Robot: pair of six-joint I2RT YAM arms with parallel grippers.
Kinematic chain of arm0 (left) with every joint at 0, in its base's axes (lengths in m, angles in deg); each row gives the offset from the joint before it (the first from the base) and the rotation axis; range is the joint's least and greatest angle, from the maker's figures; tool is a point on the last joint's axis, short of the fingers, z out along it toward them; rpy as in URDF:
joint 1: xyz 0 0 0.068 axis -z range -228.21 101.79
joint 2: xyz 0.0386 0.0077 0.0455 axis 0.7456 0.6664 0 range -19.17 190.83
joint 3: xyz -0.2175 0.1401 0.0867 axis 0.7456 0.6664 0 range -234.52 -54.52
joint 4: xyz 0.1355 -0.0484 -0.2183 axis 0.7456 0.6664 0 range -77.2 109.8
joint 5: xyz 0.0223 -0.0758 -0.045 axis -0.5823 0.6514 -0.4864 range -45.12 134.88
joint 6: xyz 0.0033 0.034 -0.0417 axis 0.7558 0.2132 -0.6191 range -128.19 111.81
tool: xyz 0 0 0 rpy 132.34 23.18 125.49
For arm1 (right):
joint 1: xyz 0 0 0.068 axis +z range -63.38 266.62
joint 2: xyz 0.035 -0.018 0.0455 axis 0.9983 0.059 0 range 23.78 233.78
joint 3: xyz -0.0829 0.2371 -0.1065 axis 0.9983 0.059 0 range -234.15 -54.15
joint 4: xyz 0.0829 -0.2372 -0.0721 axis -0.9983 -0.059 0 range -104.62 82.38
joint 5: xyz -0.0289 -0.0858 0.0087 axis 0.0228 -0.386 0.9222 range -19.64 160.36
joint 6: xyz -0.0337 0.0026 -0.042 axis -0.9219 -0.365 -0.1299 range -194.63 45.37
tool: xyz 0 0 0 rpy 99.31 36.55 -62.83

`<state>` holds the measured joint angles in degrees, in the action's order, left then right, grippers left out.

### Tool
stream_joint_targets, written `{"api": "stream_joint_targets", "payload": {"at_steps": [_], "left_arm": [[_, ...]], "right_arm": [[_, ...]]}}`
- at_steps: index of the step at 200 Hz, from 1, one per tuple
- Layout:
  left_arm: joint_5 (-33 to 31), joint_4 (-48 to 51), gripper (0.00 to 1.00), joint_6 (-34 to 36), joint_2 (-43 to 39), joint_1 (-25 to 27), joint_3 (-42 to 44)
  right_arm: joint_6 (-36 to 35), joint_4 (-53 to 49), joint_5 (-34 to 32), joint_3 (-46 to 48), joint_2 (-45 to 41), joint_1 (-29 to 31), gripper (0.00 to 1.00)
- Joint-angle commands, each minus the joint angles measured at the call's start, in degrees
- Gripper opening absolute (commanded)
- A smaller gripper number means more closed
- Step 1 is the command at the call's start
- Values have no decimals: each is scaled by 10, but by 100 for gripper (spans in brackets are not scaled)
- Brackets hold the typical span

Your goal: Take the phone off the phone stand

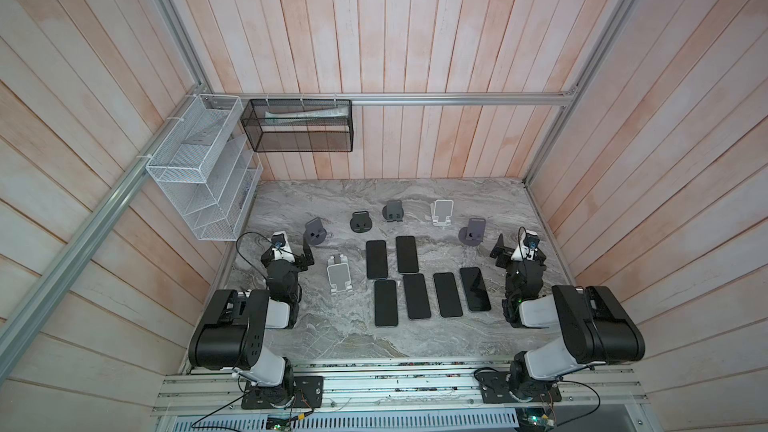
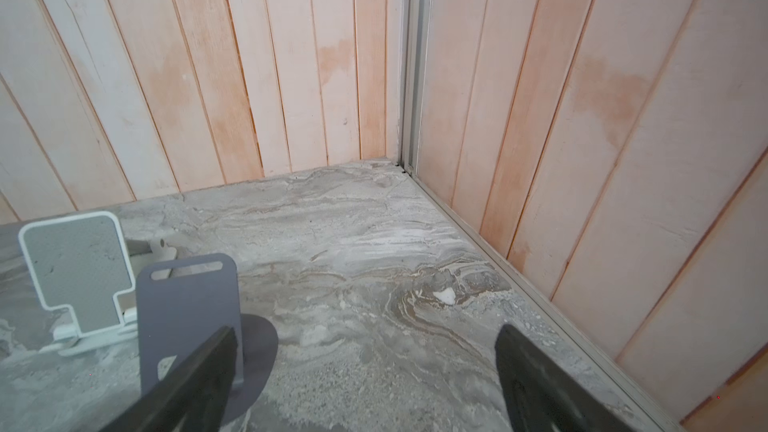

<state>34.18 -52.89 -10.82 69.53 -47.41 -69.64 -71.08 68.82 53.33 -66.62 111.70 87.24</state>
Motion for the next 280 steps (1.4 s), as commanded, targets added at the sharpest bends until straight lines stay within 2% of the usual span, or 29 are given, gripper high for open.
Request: {"api": "stream_joint_targets", "payload": {"at_steps": [1, 13, 280], "left_arm": [[8, 7, 100, -3, -4, -3, -7], [8, 7, 100, -4, -4, -3, -7], [8, 7, 100, -4, -3, -3, -6]], "right_arm": [[14, -39, -16, 0, -3, 1, 98], [9, -67, -4, -7, -11, 2, 98], [8, -58, -7, -5, -8, 1, 98]]}}
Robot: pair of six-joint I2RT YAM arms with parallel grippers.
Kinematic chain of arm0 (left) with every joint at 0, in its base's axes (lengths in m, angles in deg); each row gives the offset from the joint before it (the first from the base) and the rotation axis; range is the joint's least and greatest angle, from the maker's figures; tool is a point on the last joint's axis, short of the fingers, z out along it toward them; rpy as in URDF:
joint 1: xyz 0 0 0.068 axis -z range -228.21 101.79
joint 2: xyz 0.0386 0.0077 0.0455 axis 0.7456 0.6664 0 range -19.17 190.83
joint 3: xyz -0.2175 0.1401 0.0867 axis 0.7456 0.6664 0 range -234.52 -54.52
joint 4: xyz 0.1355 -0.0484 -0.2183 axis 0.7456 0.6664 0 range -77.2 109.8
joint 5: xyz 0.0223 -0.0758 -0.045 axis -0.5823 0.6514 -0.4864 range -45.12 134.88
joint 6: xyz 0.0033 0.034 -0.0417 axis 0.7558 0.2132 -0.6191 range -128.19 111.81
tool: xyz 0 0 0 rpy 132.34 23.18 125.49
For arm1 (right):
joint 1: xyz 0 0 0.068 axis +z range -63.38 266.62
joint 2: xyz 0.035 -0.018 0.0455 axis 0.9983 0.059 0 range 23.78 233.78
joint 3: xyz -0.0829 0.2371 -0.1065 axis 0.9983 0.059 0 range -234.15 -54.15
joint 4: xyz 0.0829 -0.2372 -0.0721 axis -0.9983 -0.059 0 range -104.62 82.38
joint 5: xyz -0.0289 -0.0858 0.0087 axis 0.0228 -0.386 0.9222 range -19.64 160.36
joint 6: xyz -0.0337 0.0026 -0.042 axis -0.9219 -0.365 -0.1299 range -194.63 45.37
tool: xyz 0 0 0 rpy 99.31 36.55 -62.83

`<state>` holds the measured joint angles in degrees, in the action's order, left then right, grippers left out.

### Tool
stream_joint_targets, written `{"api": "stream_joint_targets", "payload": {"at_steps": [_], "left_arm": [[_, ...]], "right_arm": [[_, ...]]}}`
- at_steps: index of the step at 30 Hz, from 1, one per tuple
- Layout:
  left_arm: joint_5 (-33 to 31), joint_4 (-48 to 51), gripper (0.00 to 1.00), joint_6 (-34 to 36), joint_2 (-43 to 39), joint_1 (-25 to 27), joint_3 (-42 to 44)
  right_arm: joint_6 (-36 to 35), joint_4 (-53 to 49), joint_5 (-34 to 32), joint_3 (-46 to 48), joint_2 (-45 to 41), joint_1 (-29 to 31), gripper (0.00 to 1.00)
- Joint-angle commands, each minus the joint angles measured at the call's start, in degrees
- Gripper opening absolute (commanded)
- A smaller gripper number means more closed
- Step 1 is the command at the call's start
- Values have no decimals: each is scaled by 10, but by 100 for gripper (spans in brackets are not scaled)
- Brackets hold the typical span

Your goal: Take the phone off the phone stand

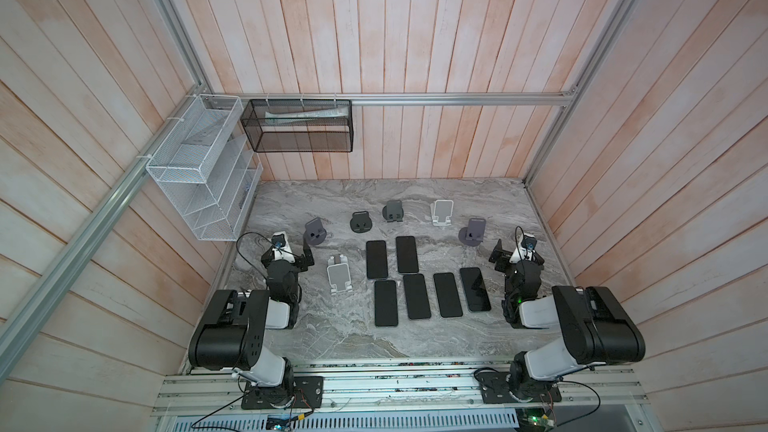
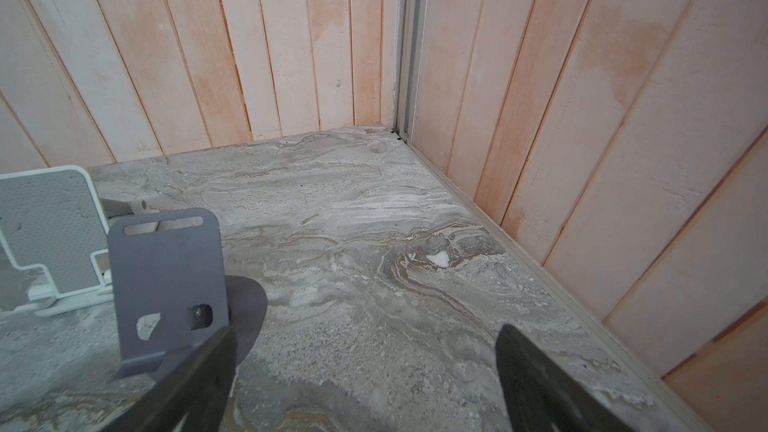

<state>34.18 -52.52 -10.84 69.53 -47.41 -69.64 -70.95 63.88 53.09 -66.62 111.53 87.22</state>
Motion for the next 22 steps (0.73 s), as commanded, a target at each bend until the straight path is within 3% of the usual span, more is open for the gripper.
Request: {"api": "stream_joint_targets", "payload": {"at_steps": [1, 22], "left_arm": [[8, 3, 100, -3, -3, -3, -6], [8, 3, 100, -4, -4, -3, -7]], "right_arm": [[6, -9, -5, -6, -6, 1, 98], [4, -13, -4, -8, -6, 2, 98]]}}
